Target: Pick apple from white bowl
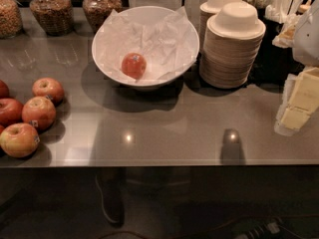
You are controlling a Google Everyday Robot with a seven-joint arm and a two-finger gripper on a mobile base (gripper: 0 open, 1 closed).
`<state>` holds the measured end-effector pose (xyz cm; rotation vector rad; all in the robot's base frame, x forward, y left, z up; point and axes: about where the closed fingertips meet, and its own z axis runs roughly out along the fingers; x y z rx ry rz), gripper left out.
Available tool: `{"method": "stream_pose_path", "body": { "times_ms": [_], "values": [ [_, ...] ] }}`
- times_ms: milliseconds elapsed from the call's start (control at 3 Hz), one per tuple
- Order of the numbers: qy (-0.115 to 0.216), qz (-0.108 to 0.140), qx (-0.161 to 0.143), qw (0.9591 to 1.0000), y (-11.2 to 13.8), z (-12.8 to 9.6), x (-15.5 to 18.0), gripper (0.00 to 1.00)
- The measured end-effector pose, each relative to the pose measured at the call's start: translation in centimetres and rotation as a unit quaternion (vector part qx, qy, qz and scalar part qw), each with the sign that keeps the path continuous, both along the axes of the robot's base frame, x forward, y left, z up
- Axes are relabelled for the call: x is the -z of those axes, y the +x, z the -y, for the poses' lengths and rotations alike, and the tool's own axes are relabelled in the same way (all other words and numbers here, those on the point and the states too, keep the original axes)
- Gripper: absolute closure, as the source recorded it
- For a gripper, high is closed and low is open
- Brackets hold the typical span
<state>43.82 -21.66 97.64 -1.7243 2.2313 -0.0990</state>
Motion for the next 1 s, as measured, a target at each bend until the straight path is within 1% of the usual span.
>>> {"method": "stream_pose_path", "body": {
  "times_ms": [333, 667, 1000],
  "values": [
    [0.000, 0.000, 0.000, 1.0000, 0.0, 0.0, 0.0, 0.00],
    [0.021, 0.032, -0.019, 0.9991, 1.0, -1.0, -0.5, 0.00],
    [0.075, 0.082, -0.071, 0.9913, 3.7, -4.2, -0.9, 0.00]
  ]
}}
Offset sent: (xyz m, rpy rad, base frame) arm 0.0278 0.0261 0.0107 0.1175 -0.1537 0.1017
